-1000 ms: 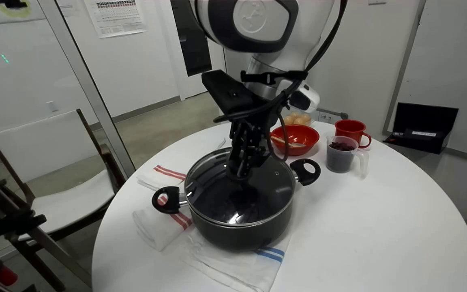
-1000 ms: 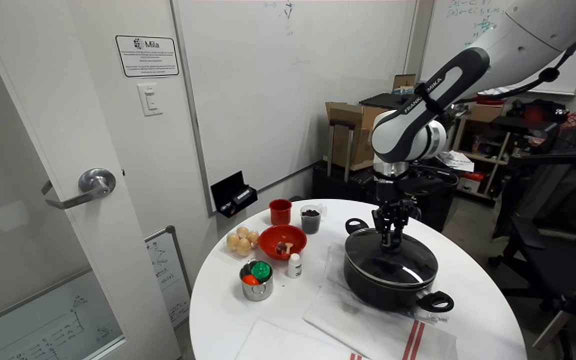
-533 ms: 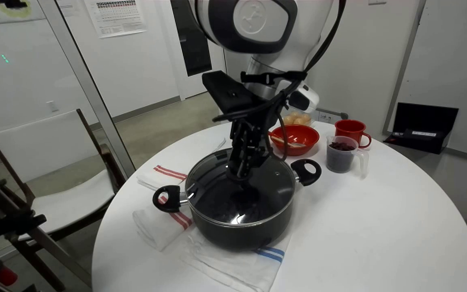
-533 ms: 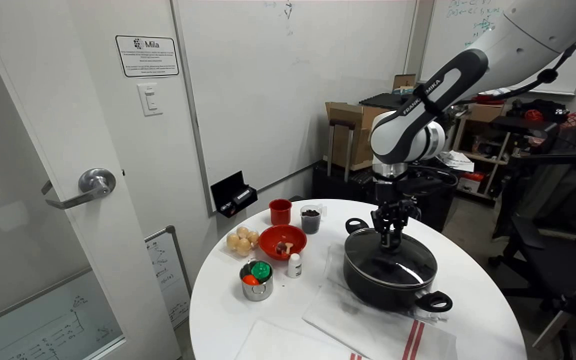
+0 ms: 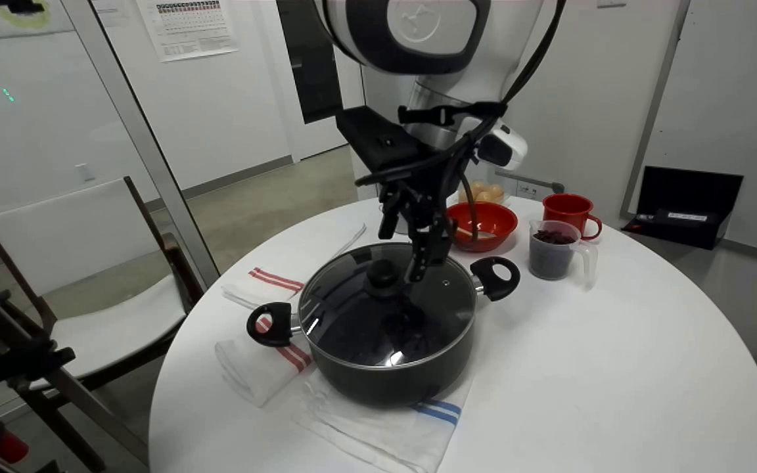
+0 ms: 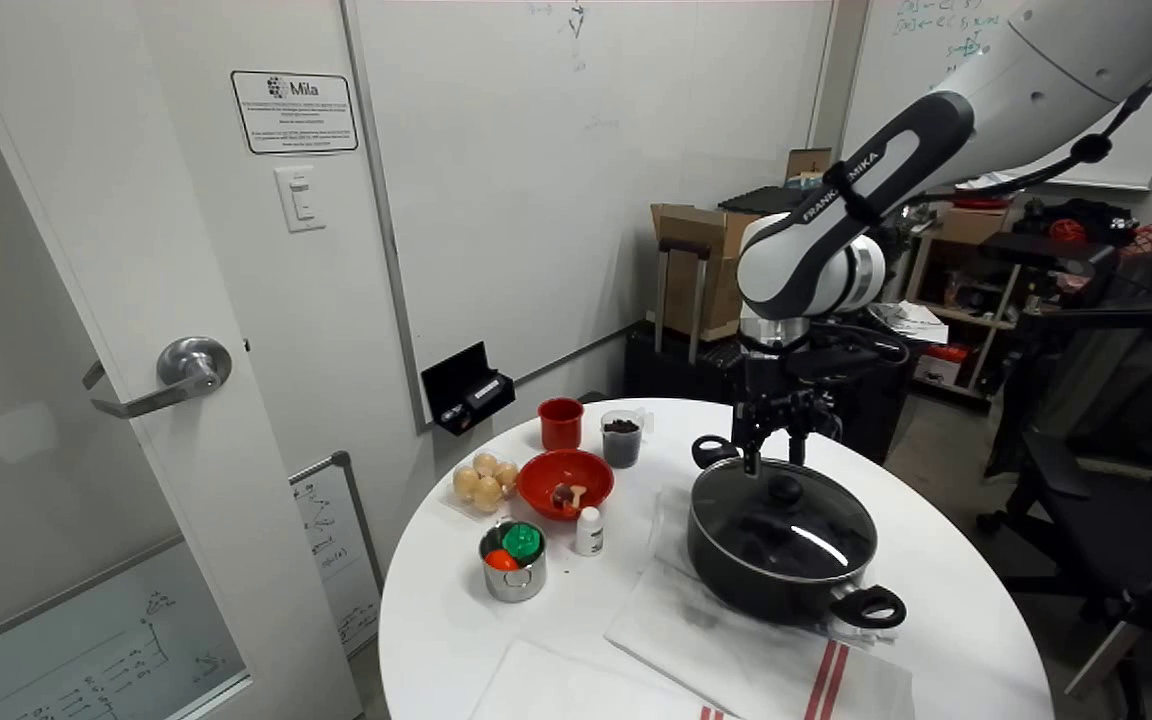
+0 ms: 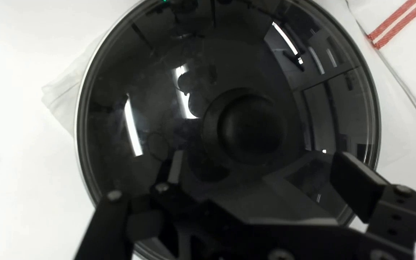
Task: Put the lid on the pot
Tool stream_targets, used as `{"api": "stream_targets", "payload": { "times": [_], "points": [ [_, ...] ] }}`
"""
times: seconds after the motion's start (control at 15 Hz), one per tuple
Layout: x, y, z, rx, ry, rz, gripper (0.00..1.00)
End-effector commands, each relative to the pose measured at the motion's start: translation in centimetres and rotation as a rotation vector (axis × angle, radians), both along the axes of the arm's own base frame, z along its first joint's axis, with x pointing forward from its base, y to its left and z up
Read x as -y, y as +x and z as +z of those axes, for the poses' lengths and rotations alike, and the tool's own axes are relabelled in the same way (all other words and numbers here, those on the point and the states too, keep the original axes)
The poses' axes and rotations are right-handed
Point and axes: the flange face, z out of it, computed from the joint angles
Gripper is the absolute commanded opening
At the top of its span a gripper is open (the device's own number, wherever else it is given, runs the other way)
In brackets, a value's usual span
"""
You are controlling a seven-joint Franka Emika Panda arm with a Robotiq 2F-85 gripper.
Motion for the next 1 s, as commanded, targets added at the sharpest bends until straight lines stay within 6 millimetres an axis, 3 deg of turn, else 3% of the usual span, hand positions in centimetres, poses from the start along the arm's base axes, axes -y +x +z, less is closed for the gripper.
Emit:
{"api": "stream_targets", "payload": {
  "times": [0.0, 0.53, 0.93],
  "points": [
    [-0.1, 0.7, 0.5, 0.004, -0.022, -0.01, 1.0],
    [-0.5, 0.7, 1.1, 0.013, -0.021, -0.003, 1.0],
    [-2.1, 0.6, 2.2, 0.025, -0.022, 0.031, 1.0]
  ]
}}
